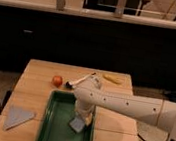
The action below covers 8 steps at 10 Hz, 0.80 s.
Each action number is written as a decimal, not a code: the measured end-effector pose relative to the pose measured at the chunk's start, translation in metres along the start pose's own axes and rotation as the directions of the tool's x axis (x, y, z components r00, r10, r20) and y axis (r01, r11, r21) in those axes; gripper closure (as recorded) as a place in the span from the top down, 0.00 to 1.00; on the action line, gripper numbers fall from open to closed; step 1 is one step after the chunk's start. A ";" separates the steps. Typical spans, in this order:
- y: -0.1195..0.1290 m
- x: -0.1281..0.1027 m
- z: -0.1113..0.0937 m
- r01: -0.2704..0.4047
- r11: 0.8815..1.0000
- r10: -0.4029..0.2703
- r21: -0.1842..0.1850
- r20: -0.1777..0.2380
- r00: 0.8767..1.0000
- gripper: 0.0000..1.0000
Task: Wipe tray with sponge
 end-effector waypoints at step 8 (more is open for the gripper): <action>-0.035 -0.067 0.020 0.336 0.941 -0.338 0.039 0.078 0.938 0.00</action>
